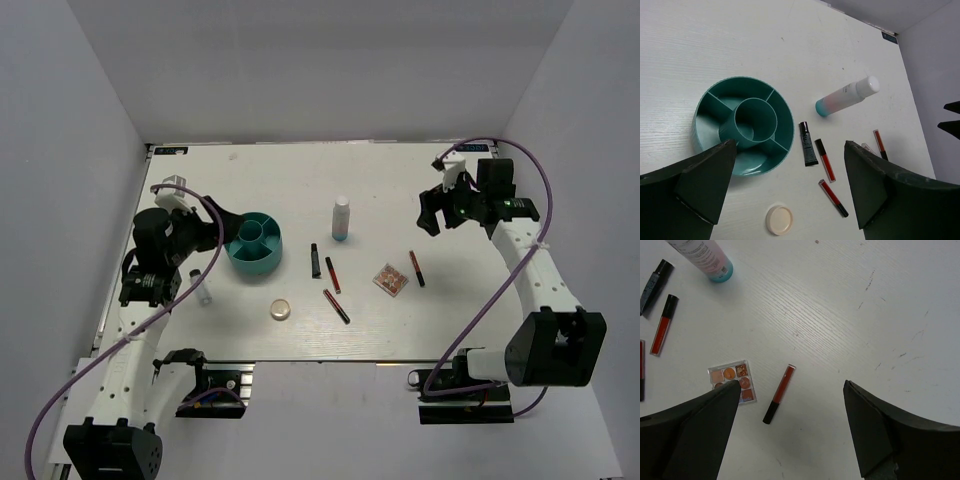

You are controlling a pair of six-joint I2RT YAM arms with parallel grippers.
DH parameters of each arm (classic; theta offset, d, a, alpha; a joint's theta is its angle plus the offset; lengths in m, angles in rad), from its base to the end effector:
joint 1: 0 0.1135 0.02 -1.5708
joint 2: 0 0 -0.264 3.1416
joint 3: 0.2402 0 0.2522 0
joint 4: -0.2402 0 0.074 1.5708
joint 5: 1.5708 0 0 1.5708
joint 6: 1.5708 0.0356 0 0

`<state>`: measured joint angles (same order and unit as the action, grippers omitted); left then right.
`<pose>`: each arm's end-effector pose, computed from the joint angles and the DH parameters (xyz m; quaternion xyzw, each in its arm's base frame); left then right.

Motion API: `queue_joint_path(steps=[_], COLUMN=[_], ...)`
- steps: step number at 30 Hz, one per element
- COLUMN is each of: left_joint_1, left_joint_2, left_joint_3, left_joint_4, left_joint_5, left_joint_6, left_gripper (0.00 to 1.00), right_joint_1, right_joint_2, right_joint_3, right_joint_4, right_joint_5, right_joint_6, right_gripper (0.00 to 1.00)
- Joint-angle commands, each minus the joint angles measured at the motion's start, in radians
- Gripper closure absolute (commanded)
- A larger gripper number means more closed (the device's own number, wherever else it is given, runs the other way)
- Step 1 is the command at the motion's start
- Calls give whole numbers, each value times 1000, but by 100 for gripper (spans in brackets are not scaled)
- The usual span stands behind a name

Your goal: Organize the makeup

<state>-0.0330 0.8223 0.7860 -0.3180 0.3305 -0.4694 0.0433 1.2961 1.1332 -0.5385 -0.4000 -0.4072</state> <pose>0.1878 -0.0178 0.3206 -0.0835 0.8106 -0.2709 0.5124 0.2806 0.0260 0.3182 -0.2801 0.8478 0.1025 0.4385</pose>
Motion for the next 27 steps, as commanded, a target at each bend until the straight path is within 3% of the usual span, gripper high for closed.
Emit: queue_joint_path(steps=[1, 6, 11, 14, 15, 16, 17, 19, 21, 22, 23, 25, 27], left_joint_1=[-1, -1, -1, -1, -1, -1, -1, -1, -13, -13, -13, -13, -13], left_joint_2=[-41, -71, -91, -89, -81, -75, -62, -14, 44, 63, 78, 116, 149], left_joint_3=[9, 6, -1, -31, -42, -50, -60, -62, -36, -24, -11, -11, -17], left_joint_4=[-38, -121, -239, -269, -271, -274, -280, -312, -360, -404, -421, -426, -415], left_joint_5=[-1, -36, -166, -234, -245, -257, -271, -292, -382, -422, -477, -527, -577], left_joint_6=[-31, -58, -110, -152, -173, -184, -187, -196, -209, -210, -209, -190, -166], left_gripper=[2, 3, 11, 32, 49, 58, 63, 68, 62, 48, 42, 32, 28], right_joint_1=[-5, 3, 4, 9, 7, 4, 10, 15, 18, 21, 20, 20, 20], right_joint_2=[63, 31, 17, 8, 9, 9, 11, 9, 6, 3, 3, -4, -4], right_joint_3=[76, 59, 59, 62, 51, 47, 42, 8, -26, -36, -44, -71, -81], right_joint_4=[-75, -77, -66, -90, -78, -93, -97, -83, -72, -64, -58, -35, -20], right_joint_5=[-23, -66, -74, -132, -152, -170, -196, -201, -194, -194, -191, -183, -181], right_joint_6=[-62, -223, -263, -277, -251, -246, -246, -216, -196, -180, -171, -150, -131], right_gripper=[11, 11, 11, 11, 11, 14, 24, 31, 36, 36, 35, 35, 33])
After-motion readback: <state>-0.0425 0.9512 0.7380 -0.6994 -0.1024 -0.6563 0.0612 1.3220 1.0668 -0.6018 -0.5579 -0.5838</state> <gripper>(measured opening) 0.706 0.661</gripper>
